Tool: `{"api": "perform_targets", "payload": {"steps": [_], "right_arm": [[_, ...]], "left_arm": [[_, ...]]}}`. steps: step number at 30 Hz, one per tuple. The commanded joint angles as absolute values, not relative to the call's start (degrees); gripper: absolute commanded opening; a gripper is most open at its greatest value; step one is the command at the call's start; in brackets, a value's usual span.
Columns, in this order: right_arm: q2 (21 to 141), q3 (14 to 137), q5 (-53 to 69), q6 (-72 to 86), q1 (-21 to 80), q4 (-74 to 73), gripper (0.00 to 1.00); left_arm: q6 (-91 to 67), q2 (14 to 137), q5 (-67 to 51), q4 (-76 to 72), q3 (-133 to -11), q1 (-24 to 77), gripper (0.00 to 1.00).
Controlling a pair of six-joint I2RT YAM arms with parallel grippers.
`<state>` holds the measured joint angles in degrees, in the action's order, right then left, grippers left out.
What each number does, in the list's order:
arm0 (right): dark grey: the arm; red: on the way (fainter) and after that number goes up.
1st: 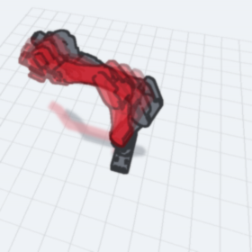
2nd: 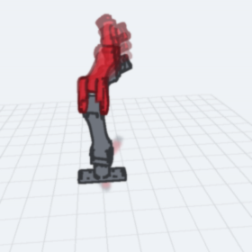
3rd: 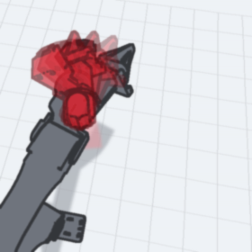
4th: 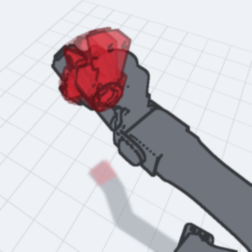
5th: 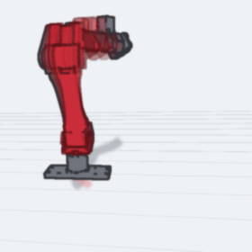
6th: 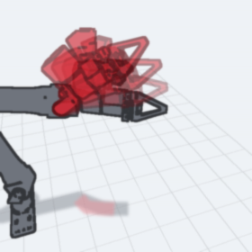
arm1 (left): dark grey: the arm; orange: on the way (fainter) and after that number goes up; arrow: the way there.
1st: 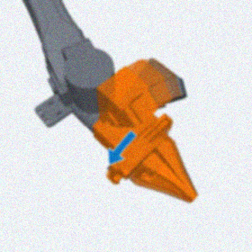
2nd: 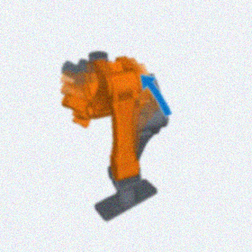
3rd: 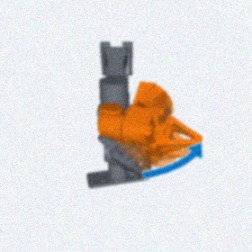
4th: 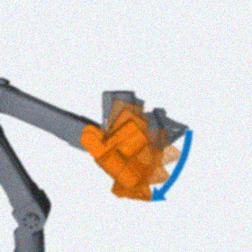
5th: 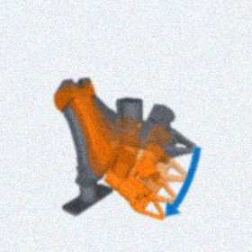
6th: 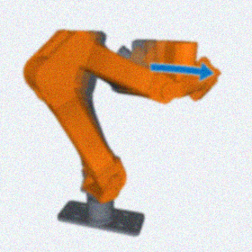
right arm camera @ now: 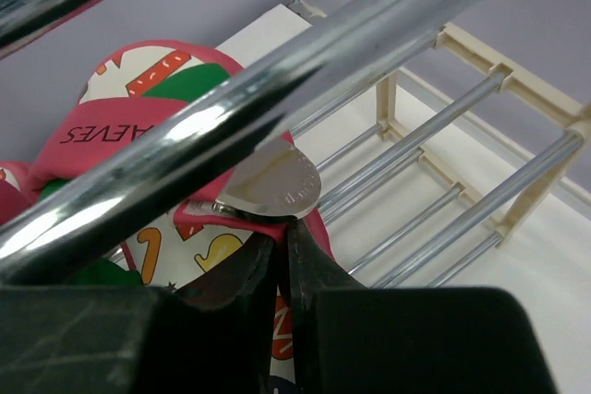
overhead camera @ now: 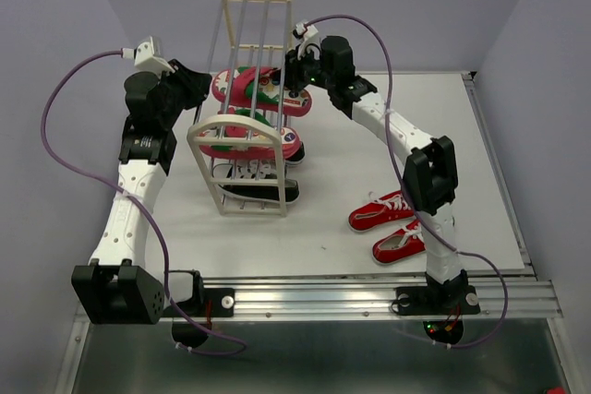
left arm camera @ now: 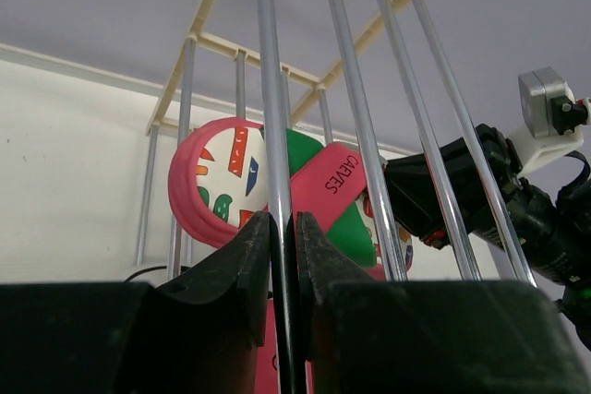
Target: Place and organize the shoes onto the shoe shelf
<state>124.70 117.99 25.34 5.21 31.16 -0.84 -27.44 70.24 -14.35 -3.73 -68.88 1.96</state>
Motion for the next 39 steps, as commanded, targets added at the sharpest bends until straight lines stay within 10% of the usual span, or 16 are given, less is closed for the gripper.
{"api": "perform_targets", "payload": {"steps": [1, 11, 29, 39], "right_arm": [[125.15, 123.75, 28.91, 5.8, 32.61, 5.19, 0.17], [123.49, 120.5, 27.0, 4.4, 33.13, 5.01, 1.0], [82.2, 79.21, -28.86, 22.02, 31.46, -16.58, 1.0], [66.89, 48.2, -16.62, 48.85, 31.46, -42.27, 1.0]], "left_arm": [[-22.33, 73.3, -15.73, -1.58, -67.67, 2.29, 0.14], [-22.15, 73.48, -15.82, -1.58, -67.59, 2.29, 0.14], [-23.29, 71.98, -13.89, -0.97, -67.24, 2.29, 0.14], [-23.82, 72.24, -15.73, -1.49, -67.24, 2.29, 0.14]]}}
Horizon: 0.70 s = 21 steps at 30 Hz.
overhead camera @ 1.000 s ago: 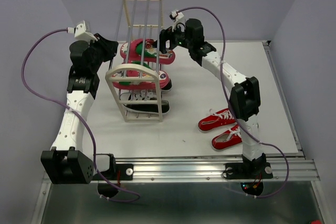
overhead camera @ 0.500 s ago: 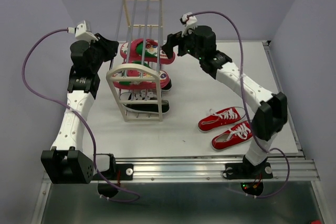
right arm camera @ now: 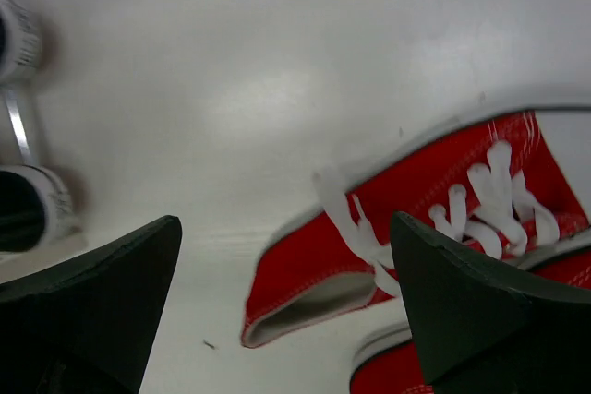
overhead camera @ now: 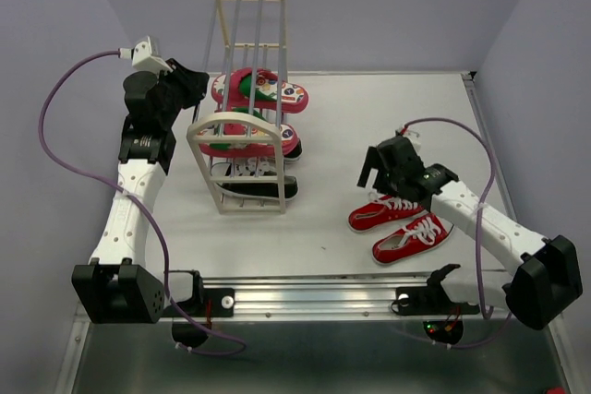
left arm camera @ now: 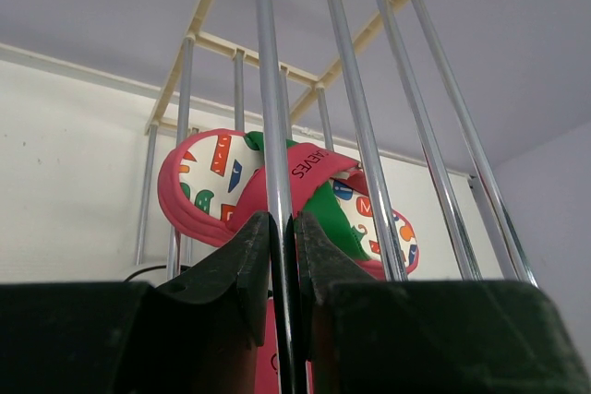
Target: Place and organize the shoes onto the shoe shelf
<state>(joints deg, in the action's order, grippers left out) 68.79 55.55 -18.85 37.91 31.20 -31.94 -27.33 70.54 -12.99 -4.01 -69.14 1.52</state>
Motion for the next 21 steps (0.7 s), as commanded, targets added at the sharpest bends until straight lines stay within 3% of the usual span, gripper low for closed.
{"api": "perform_targets", "payload": {"steps": [1, 11, 21], "right_arm": [[66.45, 46.86, -15.74, 49.56, 31.46, -42.28, 1.0], [62.93, 42.28, -14.68, 53.79, 31.46, -42.89, 1.0], [60.47, 49.22, -15.91, 51.85, 31.46, -47.54, 1.0]], "left_arm": [[-23.91, 72.51, -16.08, -1.49, -67.32, 2.29, 0.14], [-23.82, 71.98, -16.43, -1.84, -66.88, 2.37, 0.14], [-23.47, 71.63, -15.65, -1.58, -66.97, 2.37, 0.14]]}}
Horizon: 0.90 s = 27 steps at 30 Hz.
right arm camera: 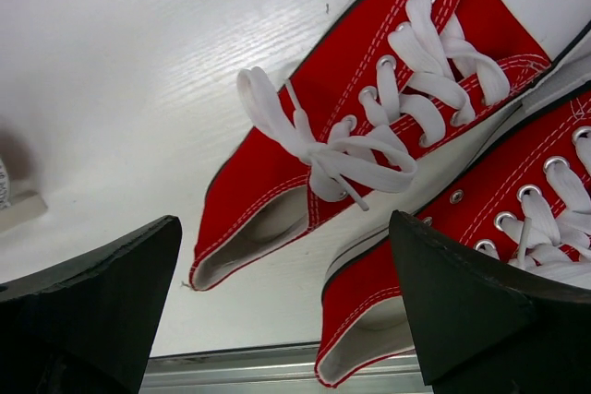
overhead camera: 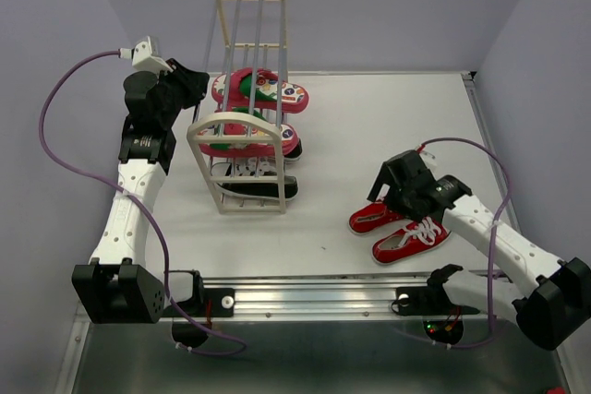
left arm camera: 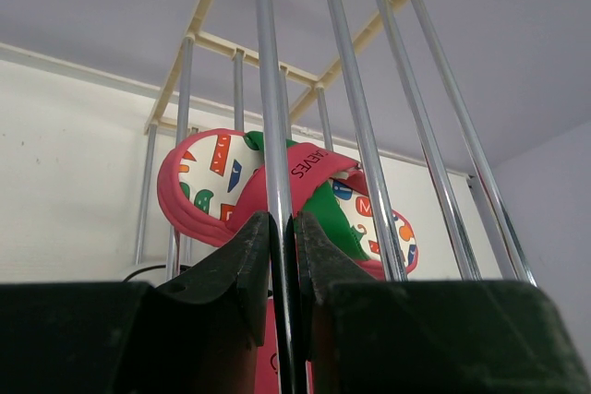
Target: Place and organize the shoes onto the shoe shelf
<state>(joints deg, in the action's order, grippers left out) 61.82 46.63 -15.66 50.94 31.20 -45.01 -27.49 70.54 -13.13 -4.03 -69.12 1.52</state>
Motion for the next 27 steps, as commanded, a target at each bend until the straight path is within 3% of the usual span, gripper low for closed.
{"api": "perform_targets", "payload": {"steps": [1, 8, 17, 23, 27], "right_arm": [[60.38, 47.65, -15.73, 52.2, 31.46, -47.72, 1.0], [59.85, 41.14, -13.27, 54.75, 31.46, -43.16, 0.98], [61.78, 35.6, -11.6, 56.51, 31.46, -35.78, 0.71], [63.28, 35.33, -13.96, 55.02, 31.46, -33.23, 0.25], [62.5, 38.48, -16.51, 45.66, 31.46, -32.7, 0.06]], "left_arm": [[-23.47, 71.63, -15.38, -1.58, -66.89, 2.37, 0.14], [-23.55, 71.81, -15.38, -1.58, -66.88, 2.37, 0.14], [-23.29, 71.98, -15.21, -1.58, -66.89, 2.37, 0.14], [-23.2, 72.42, -15.29, -1.5, -66.97, 2.37, 0.14], [-23.12, 72.42, -15.47, -1.58, -67.06, 2.37, 0.14]]}}
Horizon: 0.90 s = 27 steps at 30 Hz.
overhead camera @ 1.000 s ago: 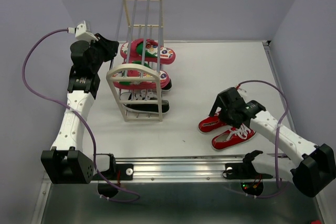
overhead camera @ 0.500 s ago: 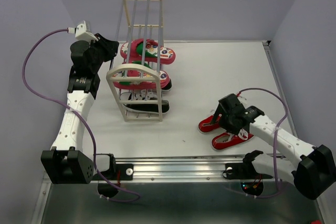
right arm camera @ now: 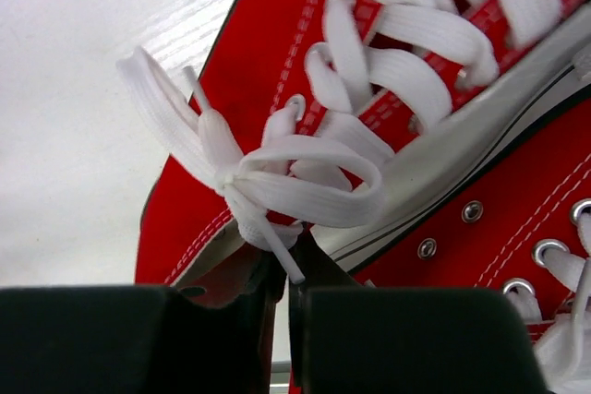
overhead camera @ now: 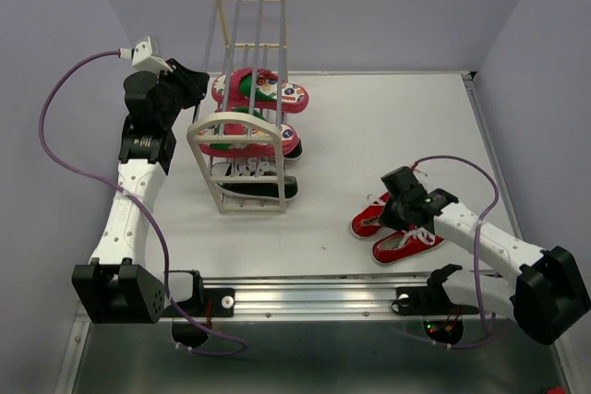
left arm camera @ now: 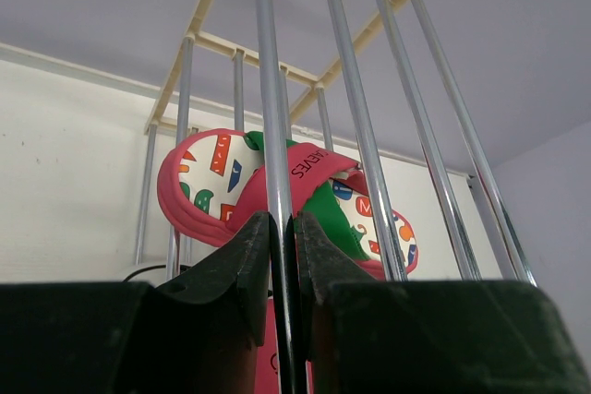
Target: Place and organize the shoes onto the shoe shelf
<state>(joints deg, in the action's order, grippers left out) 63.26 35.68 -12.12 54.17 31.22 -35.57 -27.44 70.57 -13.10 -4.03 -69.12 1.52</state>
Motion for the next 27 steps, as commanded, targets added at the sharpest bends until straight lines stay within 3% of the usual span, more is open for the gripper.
{"api": "perform_targets", "payload": {"steps": [1, 7, 15, 19, 23, 27], "right_arm": [[61.97, 39.54, -17.39, 43.35, 31.46, -32.87, 0.04], [57.58, 47.98, -24.08, 28.14, 31.46, -31.65, 0.01], [57.21, 57.29, -22.69, 6.88, 31.46, -21.38, 0.01], [59.75, 65.9, -11.74, -8.13, 31.46, -18.28, 0.01], [65.99, 76.36, -1.07, -12.03, 31.46, -15.3, 0.01], [77.85, 97.48, 7.89, -19.4, 31.46, -19.92, 0.01]], "left_arm": [[-23.12, 72.42, -15.56, -1.58, -67.15, 2.37, 0.14], [-23.2, 72.07, -15.73, -1.58, -67.15, 2.37, 0.14], [-23.2, 71.63, -16.52, -1.58, -67.24, 2.37, 0.14], [-23.12, 71.37, -16.61, -1.67, -67.32, 2.37, 0.14], [-22.77, 71.37, -18.1, -2.29, -67.06, 2.37, 0.14], [-22.24, 70.75, -18.11, -2.29, -66.89, 2.37, 0.14]]}}
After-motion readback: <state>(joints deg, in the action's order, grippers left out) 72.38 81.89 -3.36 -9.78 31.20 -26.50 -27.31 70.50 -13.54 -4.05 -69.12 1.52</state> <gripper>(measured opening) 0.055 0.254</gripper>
